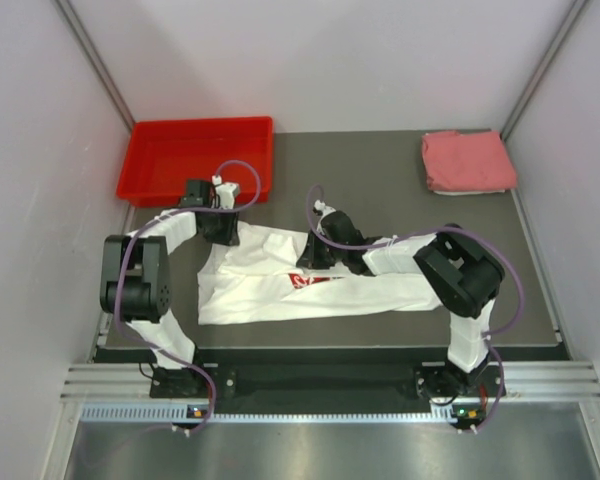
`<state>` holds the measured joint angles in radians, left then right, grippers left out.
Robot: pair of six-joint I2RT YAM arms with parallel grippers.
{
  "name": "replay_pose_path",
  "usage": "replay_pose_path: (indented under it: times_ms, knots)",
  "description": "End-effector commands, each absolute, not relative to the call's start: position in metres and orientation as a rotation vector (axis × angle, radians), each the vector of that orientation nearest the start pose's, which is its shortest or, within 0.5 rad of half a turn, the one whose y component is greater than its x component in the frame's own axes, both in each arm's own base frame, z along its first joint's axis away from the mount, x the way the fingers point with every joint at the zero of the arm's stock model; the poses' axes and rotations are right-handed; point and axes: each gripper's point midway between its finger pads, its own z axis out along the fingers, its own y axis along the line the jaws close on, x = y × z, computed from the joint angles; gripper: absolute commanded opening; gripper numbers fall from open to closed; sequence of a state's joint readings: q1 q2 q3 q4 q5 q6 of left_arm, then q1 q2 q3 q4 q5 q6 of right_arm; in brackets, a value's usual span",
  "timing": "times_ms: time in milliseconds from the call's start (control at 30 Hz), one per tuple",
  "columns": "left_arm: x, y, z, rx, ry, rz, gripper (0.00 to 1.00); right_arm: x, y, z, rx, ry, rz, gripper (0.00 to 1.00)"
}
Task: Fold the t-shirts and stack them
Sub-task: Fold the tshirt
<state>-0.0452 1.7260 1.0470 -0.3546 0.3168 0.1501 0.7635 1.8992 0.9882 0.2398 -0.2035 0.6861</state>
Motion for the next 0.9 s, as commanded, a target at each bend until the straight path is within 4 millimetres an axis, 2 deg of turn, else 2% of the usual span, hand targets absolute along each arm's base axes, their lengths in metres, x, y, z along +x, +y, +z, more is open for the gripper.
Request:
replay_pose_path:
  times_ms: [0, 100, 133, 200, 300, 400, 533, 633, 667, 733, 800, 867]
  knots:
    - [0.395, -0.071, 0.041, 0.368, 2.497, -0.359, 0.37, 0.302, 0.373, 0.054, -0.198, 2.356, 0.979, 0.00]
    - [0.391, -0.081, 0.040, 0.387, 2.502, -0.435, 0.30, 0.302, 0.371, 0.057, -0.177, 2.347, 0.979, 0.00]
    - [0.387, -0.082, 0.038, 0.389, 2.507, -0.449, 0.15, 0.302, 0.371, 0.056, -0.175, 2.350, 0.975, 0.00]
    - [0.386, -0.082, 0.045, 0.384, 2.490, -0.440, 0.00, 0.303, 0.367, 0.053, -0.162, 2.357, 0.954, 0.00]
    - [0.385, -0.074, 0.055, 0.363, 2.467, -0.382, 0.00, 0.304, 0.364, 0.048, -0.139, 2.371, 0.927, 0.00]
    - [0.386, -0.057, 0.063, 0.325, 2.438, -0.285, 0.00, 0.303, 0.354, 0.043, -0.101, 2.394, 0.875, 0.00]
    - [0.382, -0.039, 0.059, 0.300, 2.443, -0.201, 0.00, 0.298, 0.345, 0.034, -0.084, 2.413, 0.848, 0.00]
    - [0.379, -0.038, 0.052, 0.308, 2.455, -0.201, 0.00, 0.294, 0.346, 0.030, -0.092, 2.425, 0.866, 0.00]
    - [0.377, -0.044, 0.051, 0.330, 2.453, -0.238, 0.00, 0.292, 0.351, 0.032, -0.112, 2.417, 0.905, 0.00]
    - [0.374, -0.050, 0.049, 0.347, 2.463, -0.286, 0.00, 0.295, 0.359, 0.035, -0.143, 2.413, 0.924, 0.08]
    - [0.373, -0.058, 0.053, 0.373, 2.450, -0.345, 0.00, 0.300, 0.365, 0.047, -0.173, 2.389, 0.940, 0.20]
    - [0.372, -0.063, 0.058, 0.402, 2.442, -0.376, 0.08, 0.306, 0.367, 0.058, -0.189, 2.354, 0.954, 0.29]
